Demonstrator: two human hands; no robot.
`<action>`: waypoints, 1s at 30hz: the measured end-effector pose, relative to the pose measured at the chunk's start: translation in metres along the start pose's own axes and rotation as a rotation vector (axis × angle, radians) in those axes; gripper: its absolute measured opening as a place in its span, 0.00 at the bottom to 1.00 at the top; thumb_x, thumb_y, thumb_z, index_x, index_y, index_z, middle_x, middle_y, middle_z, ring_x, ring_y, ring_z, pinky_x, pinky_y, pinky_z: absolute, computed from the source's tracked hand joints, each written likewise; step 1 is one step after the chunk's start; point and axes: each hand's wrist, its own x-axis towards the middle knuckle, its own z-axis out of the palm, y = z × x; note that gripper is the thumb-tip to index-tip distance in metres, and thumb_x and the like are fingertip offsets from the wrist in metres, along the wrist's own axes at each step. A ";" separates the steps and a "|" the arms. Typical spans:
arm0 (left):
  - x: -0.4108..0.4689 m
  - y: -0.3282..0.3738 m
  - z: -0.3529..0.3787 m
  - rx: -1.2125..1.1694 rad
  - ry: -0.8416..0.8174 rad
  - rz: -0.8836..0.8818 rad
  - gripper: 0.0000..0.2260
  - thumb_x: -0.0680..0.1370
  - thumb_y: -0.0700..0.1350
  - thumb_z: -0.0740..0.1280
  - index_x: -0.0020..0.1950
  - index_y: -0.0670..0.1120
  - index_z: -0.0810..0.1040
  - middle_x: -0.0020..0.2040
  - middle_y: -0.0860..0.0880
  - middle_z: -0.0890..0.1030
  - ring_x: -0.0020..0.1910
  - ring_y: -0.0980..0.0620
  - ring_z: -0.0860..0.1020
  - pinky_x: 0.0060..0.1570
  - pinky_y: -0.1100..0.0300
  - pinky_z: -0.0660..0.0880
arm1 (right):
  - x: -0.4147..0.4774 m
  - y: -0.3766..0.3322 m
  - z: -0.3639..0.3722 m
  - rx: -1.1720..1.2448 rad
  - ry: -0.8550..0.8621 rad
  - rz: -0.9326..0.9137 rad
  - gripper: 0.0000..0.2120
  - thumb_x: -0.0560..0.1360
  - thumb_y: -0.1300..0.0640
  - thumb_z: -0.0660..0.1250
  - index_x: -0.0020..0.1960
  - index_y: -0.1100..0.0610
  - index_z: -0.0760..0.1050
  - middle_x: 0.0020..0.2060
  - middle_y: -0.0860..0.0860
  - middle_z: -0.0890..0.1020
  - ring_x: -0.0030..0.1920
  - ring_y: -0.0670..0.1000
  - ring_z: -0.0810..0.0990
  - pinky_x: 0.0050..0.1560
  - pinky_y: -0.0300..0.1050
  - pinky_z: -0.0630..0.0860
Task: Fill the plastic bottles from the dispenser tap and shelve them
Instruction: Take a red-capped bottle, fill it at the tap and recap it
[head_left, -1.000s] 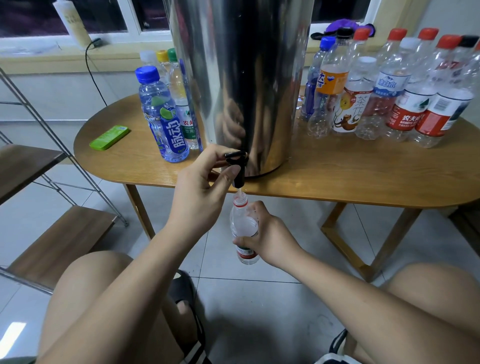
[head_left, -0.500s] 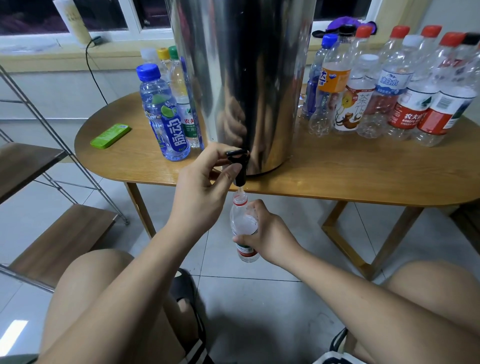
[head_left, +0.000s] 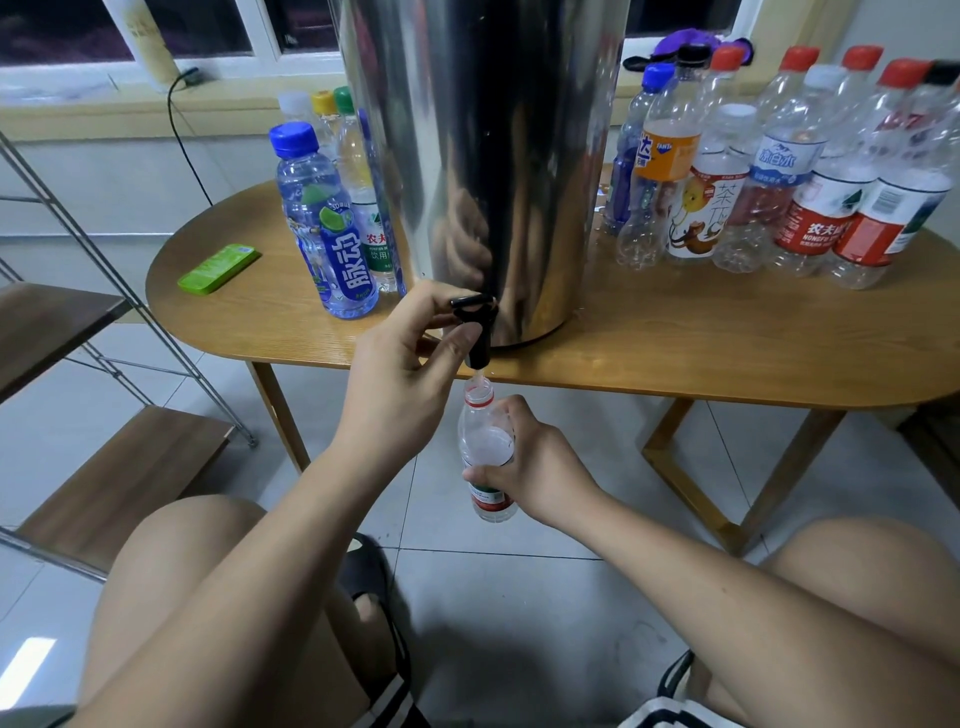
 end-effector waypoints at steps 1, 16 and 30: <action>0.000 0.000 0.000 0.002 0.000 0.001 0.08 0.86 0.40 0.69 0.64 0.45 0.81 0.53 0.47 0.88 0.56 0.43 0.86 0.57 0.36 0.80 | 0.000 -0.001 -0.001 -0.003 -0.001 -0.001 0.31 0.71 0.45 0.83 0.64 0.46 0.67 0.56 0.44 0.82 0.54 0.50 0.81 0.56 0.49 0.81; 0.000 -0.001 0.000 -0.001 0.012 0.003 0.07 0.85 0.38 0.70 0.63 0.44 0.81 0.56 0.49 0.87 0.62 0.46 0.85 0.59 0.36 0.80 | -0.001 -0.001 -0.001 -0.009 -0.004 0.001 0.33 0.70 0.42 0.83 0.64 0.45 0.66 0.59 0.44 0.81 0.57 0.50 0.81 0.58 0.50 0.81; 0.001 -0.002 0.000 -0.004 0.011 0.002 0.07 0.85 0.39 0.70 0.63 0.44 0.81 0.56 0.49 0.88 0.61 0.46 0.86 0.60 0.36 0.80 | 0.000 0.002 0.000 0.004 -0.010 0.003 0.33 0.70 0.44 0.84 0.64 0.45 0.66 0.58 0.44 0.81 0.55 0.50 0.82 0.56 0.49 0.81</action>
